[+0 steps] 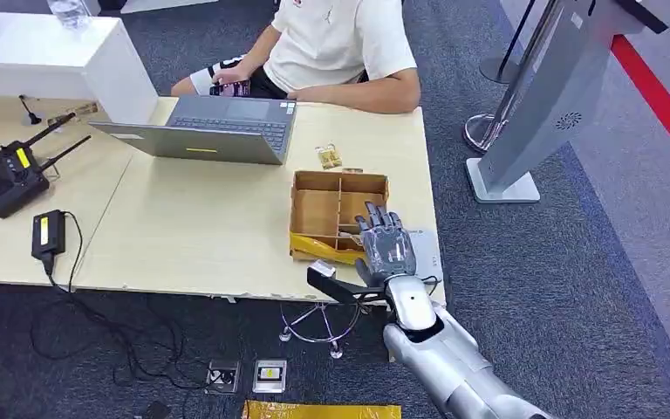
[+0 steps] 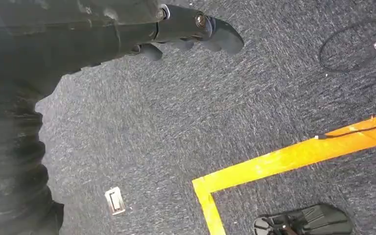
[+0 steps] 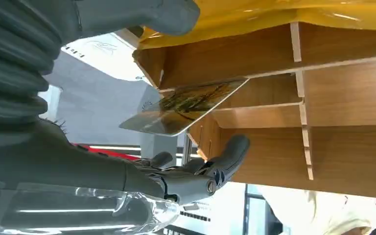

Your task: Pass the card to the sensor for recognition and then transmit it.

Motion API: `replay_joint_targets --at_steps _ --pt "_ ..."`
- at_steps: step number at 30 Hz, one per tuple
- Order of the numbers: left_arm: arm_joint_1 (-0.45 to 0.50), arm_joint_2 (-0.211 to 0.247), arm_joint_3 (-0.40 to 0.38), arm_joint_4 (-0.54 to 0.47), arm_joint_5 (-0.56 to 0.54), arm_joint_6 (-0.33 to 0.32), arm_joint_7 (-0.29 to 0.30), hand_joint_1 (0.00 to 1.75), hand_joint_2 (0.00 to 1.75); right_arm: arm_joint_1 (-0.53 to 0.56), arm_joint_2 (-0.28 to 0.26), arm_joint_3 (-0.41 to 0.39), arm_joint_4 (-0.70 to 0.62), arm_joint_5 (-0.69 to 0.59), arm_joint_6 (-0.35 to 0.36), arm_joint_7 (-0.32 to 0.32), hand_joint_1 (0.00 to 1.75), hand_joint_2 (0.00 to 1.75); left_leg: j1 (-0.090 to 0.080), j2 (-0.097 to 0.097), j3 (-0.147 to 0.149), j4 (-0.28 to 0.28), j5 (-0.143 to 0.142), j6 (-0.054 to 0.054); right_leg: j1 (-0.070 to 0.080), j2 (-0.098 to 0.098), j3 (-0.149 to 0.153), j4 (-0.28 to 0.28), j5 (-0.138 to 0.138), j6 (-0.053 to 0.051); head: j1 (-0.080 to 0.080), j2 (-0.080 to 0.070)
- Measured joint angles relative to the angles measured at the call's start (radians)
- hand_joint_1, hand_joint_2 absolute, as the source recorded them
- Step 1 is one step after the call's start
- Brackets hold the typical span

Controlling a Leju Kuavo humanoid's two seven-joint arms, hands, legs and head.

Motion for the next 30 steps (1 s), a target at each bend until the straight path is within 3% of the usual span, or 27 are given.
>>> replay_joint_targets --at_steps 1,2,4,5,7,14,18,24,30 --pt "0.000 0.000 0.000 0.000 -0.001 0.000 0.000 0.00 1.75 0.000 0.000 0.000 0.000 0.000 -0.001 0.000 0.86 1.75 0.000 0.000 0.000 0.000 0.000 0.000 0.000 0.000 0.000 0.000 0.000 0.000 0.000 0.000" --pt "0.000 0.000 0.000 0.000 -0.001 0.000 0.000 0.00 1.75 0.000 0.000 -0.001 0.000 0.001 -0.001 0.000 0.86 1.75 0.000 0.000 0.000 0.000 0.000 0.000 0.000 0.000 0.000 0.000 0.000 0.000 0.000 0.000" --pt "0.000 0.000 0.000 0.000 -0.003 0.000 0.000 0.00 1.75 0.000 0.000 -0.003 0.000 0.003 -0.001 0.000 1.17 1.75 0.000 0.000 0.000 0.000 0.000 0.000 0.000 0.000 0.000 0.000 0.000 0.000 0.000 0.000" --pt "0.000 0.000 0.000 0.000 -0.003 0.000 0.000 0.00 1.75 0.000 0.000 -0.004 0.000 0.004 -0.002 0.000 1.20 1.75 0.000 0.000 0.000 0.000 0.000 0.000 0.000 0.000 0.000 0.000 0.000 0.000 0.000 0.000" --pt "0.000 0.000 0.000 0.000 -0.004 0.000 0.000 0.00 1.75 0.000 0.000 -0.004 0.000 0.007 -0.002 0.000 1.55 1.75 0.000 0.000 0.000 0.000 0.000 0.000 0.000 0.000 0.000 0.000 0.000 0.000 0.000 0.000" --pt "0.000 0.000 0.000 0.000 -0.010 0.000 0.000 0.00 1.75 -0.006 -0.001 -0.006 -0.001 0.014 -0.011 0.003 1.59 1.75 0.000 0.000 0.000 0.000 0.000 0.000 0.000 0.000 0.000 0.000 0.000 0.000 0.000 0.000" --pt "0.000 0.000 0.000 0.000 -0.011 0.000 0.000 0.00 1.75 -0.006 -0.001 -0.006 -0.002 0.015 -0.011 0.003 1.48 1.75 0.000 0.000 0.000 0.000 0.000 0.000 0.000 0.000 0.000 0.000 0.000 0.000 0.000 0.000" --pt "0.000 0.000 0.000 0.000 -0.010 0.000 0.000 0.00 1.75 -0.006 -0.001 -0.006 -0.003 0.024 -0.011 0.006 1.61 1.75 0.000 0.000 0.000 0.000 0.000 0.000 0.000 0.000 0.000 0.000 0.000 0.000 0.000 0.000" --pt "0.000 0.000 0.000 0.000 -0.010 0.000 0.000 0.00 1.75 -0.006 -0.001 -0.006 -0.014 0.034 -0.014 0.006 1.62 1.75 0.000 0.000 0.000 0.000 0.000 0.000 0.000 0.000 0.000 0.000 0.000 0.000 0.000 0.000"
